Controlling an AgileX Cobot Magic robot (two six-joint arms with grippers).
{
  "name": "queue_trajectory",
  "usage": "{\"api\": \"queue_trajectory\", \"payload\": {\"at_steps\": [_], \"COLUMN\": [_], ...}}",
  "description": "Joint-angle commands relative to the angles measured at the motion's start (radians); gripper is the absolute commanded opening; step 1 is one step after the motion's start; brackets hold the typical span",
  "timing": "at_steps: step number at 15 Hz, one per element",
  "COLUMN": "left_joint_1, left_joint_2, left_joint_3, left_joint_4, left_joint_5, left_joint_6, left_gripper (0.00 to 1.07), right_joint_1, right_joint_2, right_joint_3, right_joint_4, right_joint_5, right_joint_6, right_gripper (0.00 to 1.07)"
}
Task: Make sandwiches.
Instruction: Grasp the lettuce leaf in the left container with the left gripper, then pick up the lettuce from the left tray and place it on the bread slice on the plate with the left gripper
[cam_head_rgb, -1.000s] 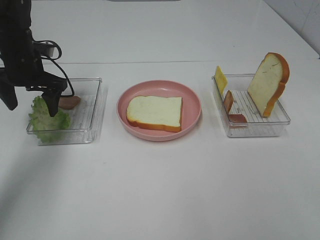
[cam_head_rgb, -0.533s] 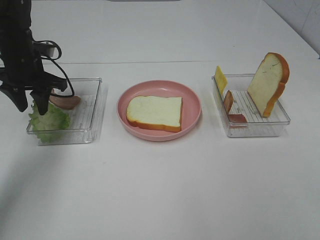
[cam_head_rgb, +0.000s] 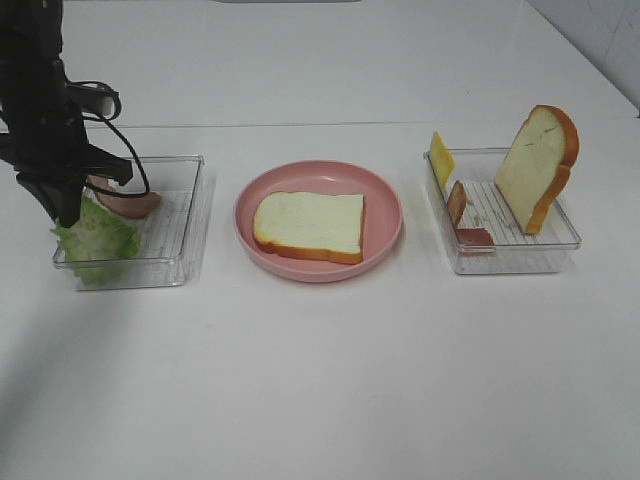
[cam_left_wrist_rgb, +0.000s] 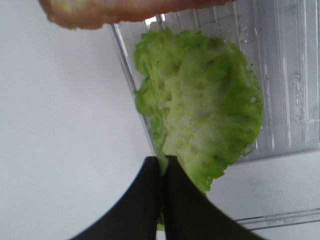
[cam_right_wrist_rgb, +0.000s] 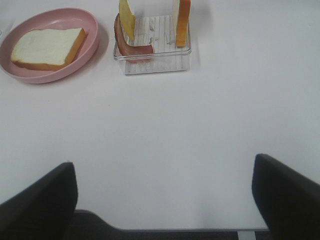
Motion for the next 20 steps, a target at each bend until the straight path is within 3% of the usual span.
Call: {"api": "queue_trajectory", "payload": {"at_steps": [1, 10, 15, 19, 20], "left_joint_1": [-0.003, -0.033, -0.087, -0.146, -0.147], "left_joint_2": [0.003, -0.173, -0.206, -0.184, -0.123], "left_joint_3": [0.007, -0.004, -0.068, -0.076, -0.097], "left_joint_4": [-0.003, -0.148, -0.33, -0.543, -0.772], "left_joint_5": [0.044, 0.029, -0.021, -0.133, -0.125], "left_joint_6": [0.0, 0.0, 0.039, 0.187, 0.32], "left_gripper": [0.0, 0.0, 0.0, 0.0, 0.0], "right_joint_1": [0.0, 0.0, 0.0, 0.0, 0.0], "right_joint_2": [-0.029, -0.029, -0.029, -0.029, -0.029], "right_joint_3": [0.004, 0.004, 0.004, 0.004, 0.004], "right_joint_4": [0.007, 0.008, 0.007, 0.007, 0.007], "right_joint_5": [-0.007, -0.007, -0.007, -0.007, -0.007], "right_joint_6": [-0.001, -0.001, -0.001, -0.001, -0.001], "right_gripper": [0.9, 0.9, 0.9, 0.9, 0.9]}}
